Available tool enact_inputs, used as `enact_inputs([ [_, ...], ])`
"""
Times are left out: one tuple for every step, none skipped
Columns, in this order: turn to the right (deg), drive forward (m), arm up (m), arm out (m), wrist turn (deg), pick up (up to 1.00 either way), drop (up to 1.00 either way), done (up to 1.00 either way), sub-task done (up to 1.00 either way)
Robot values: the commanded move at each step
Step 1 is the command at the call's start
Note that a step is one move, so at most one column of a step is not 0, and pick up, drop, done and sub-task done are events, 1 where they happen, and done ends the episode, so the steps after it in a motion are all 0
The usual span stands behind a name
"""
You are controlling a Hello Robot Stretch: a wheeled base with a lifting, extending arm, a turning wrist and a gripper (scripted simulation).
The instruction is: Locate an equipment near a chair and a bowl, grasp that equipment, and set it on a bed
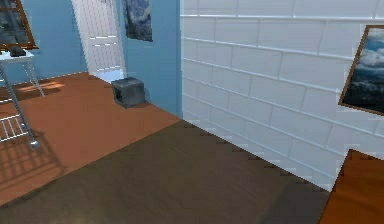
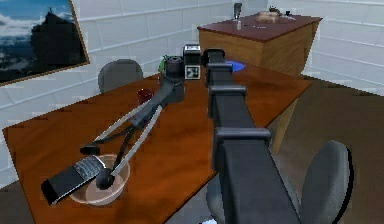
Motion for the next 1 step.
enact_inputs([
  [0.0,0.00,0.00,-0.30,0.0,0.00,0.00,0.00,0.00],
])
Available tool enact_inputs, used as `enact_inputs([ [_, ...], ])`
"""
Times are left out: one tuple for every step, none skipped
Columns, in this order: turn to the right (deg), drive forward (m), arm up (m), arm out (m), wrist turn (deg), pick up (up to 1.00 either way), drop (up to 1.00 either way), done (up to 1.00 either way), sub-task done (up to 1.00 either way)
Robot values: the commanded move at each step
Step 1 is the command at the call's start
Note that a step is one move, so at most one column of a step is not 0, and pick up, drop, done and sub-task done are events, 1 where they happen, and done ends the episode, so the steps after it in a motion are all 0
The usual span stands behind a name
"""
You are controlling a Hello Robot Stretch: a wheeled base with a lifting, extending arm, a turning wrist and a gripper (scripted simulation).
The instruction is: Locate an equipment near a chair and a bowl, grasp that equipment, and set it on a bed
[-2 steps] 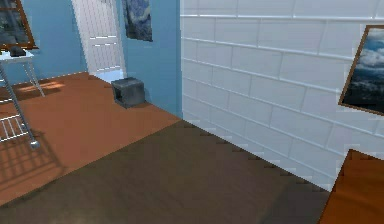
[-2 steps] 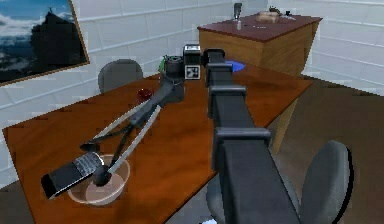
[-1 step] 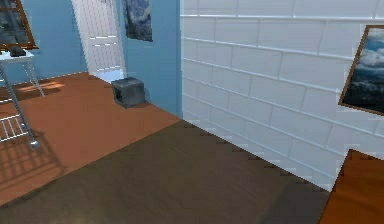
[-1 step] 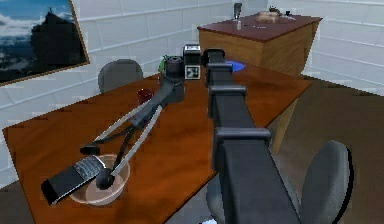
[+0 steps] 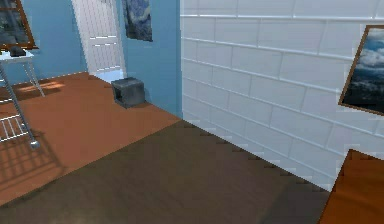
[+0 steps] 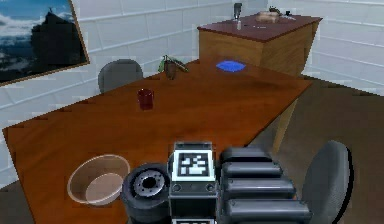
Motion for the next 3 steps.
enact_inputs([
  [-45.0,0.00,0.00,0.00,0.0,0.00,0.00,0.00,0.00],
  [-45.0,0.00,0.00,0.00,0.0,0.00,0.00,0.00,0.00],
  [-27.0,0.00,0.00,0.00,0.0,0.00,0.00,0.00,0.00],
])
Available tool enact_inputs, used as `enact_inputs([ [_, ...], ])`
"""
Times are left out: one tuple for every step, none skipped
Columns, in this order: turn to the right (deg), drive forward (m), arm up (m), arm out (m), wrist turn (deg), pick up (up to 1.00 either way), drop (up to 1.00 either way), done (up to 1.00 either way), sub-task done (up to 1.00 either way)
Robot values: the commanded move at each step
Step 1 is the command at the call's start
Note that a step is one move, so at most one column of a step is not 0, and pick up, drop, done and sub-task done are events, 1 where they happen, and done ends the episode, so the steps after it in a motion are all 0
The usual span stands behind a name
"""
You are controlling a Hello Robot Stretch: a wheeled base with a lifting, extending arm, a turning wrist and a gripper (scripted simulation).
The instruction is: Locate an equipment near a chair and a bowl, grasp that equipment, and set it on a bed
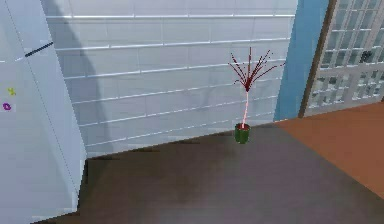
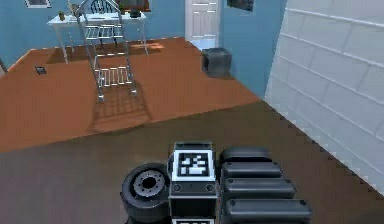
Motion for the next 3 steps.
enact_inputs([
  [0.0,0.05,0.00,0.00,0.0,0.00,0.00,0.00,0.00],
  [45.0,0.00,0.00,0.00,0.0,0.00,0.00,0.00,0.00],
  [36.0,0.00,0.00,0.00,0.0,0.00,0.00,0.00,0.00],
])
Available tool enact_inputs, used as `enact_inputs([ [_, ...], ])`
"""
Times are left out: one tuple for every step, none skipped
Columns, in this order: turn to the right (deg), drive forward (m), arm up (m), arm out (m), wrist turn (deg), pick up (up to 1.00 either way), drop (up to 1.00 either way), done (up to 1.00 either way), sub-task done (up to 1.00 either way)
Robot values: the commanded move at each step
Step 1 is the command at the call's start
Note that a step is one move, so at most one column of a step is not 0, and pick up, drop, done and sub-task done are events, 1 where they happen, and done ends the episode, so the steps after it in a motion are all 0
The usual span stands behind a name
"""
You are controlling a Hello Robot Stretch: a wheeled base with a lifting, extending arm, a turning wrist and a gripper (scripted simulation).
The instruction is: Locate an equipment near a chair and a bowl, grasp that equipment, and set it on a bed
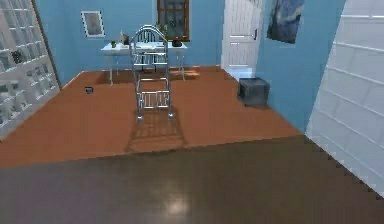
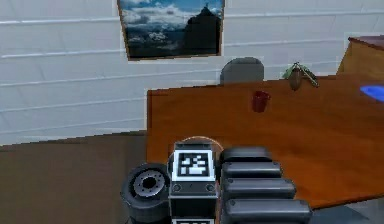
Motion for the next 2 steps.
enact_inputs([
  [0.0,1.00,0.00,0.00,0.0,0.00,0.00,0.00,0.00],
  [3.0,0.00,0.00,0.00,0.0,0.00,0.00,0.00,0.00],
])
